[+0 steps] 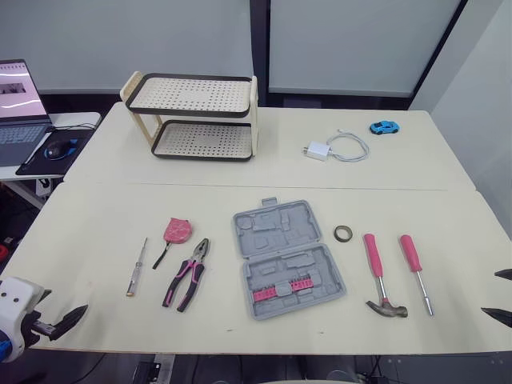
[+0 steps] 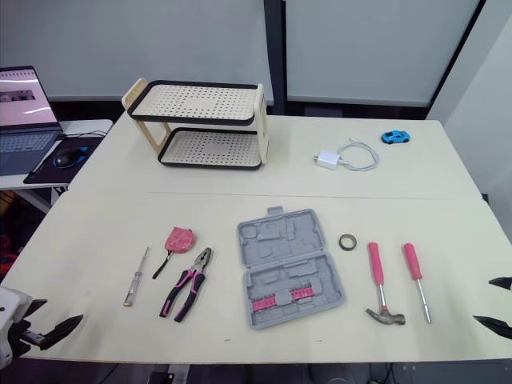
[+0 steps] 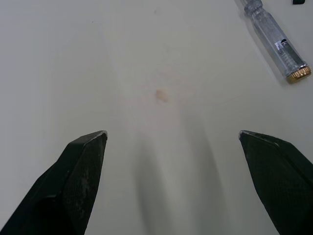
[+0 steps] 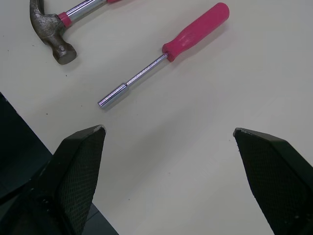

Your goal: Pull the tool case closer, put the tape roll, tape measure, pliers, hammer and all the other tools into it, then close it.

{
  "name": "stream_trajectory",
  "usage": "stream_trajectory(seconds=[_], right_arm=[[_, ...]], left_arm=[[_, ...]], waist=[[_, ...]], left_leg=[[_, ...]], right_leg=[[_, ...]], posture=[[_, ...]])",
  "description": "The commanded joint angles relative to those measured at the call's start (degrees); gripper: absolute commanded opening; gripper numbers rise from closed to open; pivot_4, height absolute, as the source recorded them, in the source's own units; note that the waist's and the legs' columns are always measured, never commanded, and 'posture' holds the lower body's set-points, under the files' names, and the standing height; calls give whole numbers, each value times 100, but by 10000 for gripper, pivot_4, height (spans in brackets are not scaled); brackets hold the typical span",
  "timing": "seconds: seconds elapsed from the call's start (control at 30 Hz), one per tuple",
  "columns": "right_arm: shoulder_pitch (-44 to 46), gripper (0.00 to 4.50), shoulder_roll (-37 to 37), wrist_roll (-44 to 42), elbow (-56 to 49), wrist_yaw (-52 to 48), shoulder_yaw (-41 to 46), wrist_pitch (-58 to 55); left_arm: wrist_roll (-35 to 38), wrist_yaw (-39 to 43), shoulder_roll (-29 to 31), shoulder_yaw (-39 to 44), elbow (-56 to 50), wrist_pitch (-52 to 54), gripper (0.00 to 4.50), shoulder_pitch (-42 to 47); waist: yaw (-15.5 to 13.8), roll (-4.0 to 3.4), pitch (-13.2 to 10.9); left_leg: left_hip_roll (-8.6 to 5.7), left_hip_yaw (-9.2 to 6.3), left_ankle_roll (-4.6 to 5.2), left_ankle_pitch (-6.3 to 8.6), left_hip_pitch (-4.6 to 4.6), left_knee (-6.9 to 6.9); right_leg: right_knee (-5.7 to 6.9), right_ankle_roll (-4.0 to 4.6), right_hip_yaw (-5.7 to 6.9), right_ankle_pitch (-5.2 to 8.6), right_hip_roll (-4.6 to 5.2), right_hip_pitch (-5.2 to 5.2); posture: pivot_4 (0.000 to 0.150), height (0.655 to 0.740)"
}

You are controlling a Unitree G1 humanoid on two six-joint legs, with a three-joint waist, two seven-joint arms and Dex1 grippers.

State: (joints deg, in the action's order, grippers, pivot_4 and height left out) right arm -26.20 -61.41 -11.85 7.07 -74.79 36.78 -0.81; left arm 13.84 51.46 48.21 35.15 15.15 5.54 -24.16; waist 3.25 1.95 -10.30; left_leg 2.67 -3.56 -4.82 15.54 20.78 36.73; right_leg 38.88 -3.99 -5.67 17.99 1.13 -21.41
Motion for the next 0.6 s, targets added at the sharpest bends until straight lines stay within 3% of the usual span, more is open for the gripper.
stream_trajectory(seconds=[0.03, 0.6], right_arm=[[72, 44587, -100, 29, 61, 34, 36, 86], [393, 44587, -37, -13, 212, 243, -68, 160]], left_arm=[[41, 57, 128, 8, -57, -7, 45000, 14], [531, 482, 104, 261, 254, -59, 45000, 254]], waist=[[0, 0, 0], [2, -1, 0]], left_leg=[[0, 0, 0, 0, 0, 0], [0, 0, 0, 0, 0, 0]], right_leg=[[0, -2, 0, 1, 0, 0], [0, 11, 0, -7, 0, -1]], posture=[[1500, 7350], [1500, 7350]])
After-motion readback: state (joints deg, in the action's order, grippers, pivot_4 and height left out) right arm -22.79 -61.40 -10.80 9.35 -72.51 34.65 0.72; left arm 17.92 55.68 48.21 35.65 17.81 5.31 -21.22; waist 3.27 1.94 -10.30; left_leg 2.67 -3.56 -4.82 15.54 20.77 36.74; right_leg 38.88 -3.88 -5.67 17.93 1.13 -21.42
